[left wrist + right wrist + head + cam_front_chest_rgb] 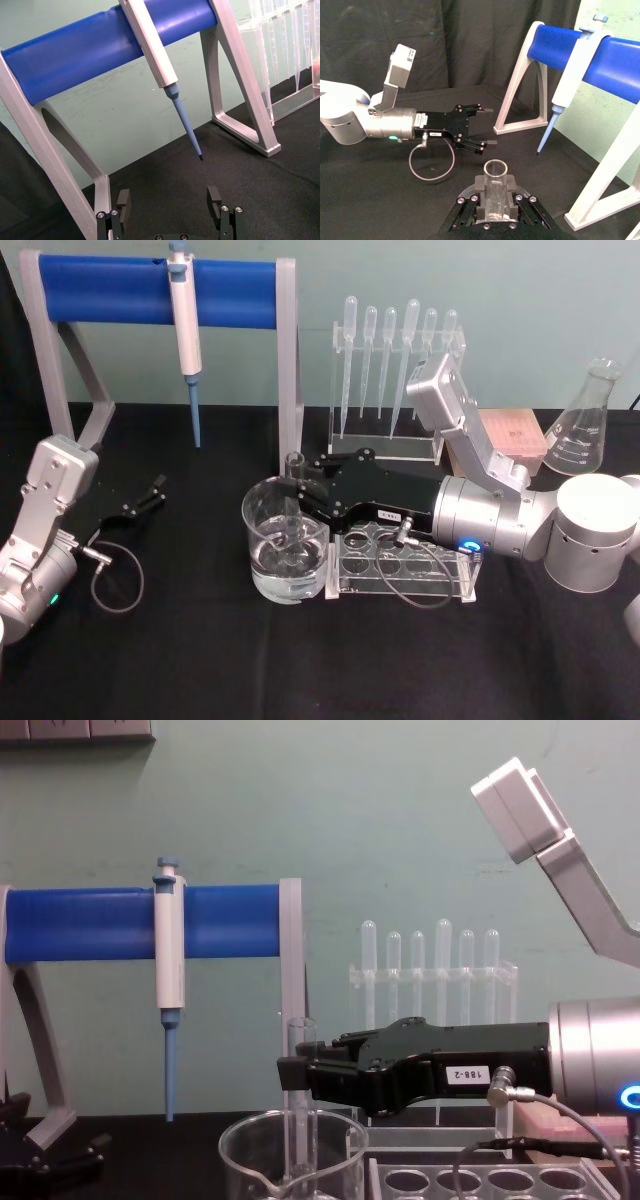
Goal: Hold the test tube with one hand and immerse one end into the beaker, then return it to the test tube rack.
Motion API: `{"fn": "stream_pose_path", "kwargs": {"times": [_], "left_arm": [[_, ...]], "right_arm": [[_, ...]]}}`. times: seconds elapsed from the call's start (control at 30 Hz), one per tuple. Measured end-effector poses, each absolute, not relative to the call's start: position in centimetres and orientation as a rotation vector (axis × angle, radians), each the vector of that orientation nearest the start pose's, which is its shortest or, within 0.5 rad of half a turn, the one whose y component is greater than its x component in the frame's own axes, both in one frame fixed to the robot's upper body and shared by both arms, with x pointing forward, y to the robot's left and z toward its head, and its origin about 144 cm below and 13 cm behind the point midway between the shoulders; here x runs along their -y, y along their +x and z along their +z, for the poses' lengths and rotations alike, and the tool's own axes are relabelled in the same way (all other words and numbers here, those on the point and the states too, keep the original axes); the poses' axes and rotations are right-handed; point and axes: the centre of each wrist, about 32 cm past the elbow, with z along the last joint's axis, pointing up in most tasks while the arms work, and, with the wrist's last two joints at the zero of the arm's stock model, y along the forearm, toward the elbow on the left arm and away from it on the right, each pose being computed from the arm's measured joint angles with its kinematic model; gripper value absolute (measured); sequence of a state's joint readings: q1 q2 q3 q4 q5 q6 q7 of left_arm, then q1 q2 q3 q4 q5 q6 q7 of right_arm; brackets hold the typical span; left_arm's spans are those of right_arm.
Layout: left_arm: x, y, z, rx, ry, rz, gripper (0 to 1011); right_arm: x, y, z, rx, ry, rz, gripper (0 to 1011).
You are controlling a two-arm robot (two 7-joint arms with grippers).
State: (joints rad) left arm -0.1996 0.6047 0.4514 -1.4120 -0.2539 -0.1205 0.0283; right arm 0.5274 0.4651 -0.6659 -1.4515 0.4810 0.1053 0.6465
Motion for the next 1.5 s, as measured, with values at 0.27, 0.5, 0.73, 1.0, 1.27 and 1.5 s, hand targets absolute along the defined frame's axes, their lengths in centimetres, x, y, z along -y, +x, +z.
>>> {"fn": "stream_pose_path", "kwargs": {"times": [0.27,0.5,0.73,1.0,1.27,1.5], "left_arm": [[-31.0,48.9,114.0,0.285,0.304,1.248,1000],[-31.0,48.9,114.0,0.285,0.304,1.248,1000],[-31.0,48.9,114.0,0.285,0.304,1.248,1000],[-31.0,48.9,114.0,0.285,0.304,1.248,1000],[-31.0,48.9,114.0,0.285,0.304,1.248,1000],[-31.0,48.9,114.0,0.285,0.305,1.248,1000]], "right_arm": [[19.9,54.9,123.1,0.090,-0.166,-0.420,242],[19.9,54.9,123.1,0.090,-0.166,-0.420,242],[19.9,54.9,123.1,0.090,-0.166,-0.420,242],[19.9,54.9,123.1,0.090,-0.166,-0.420,242],[20.0,54.7,124.1,0.107,-0.142,-0.418,242],[20.5,54.6,126.4,0.125,-0.116,-0.415,242]]}}
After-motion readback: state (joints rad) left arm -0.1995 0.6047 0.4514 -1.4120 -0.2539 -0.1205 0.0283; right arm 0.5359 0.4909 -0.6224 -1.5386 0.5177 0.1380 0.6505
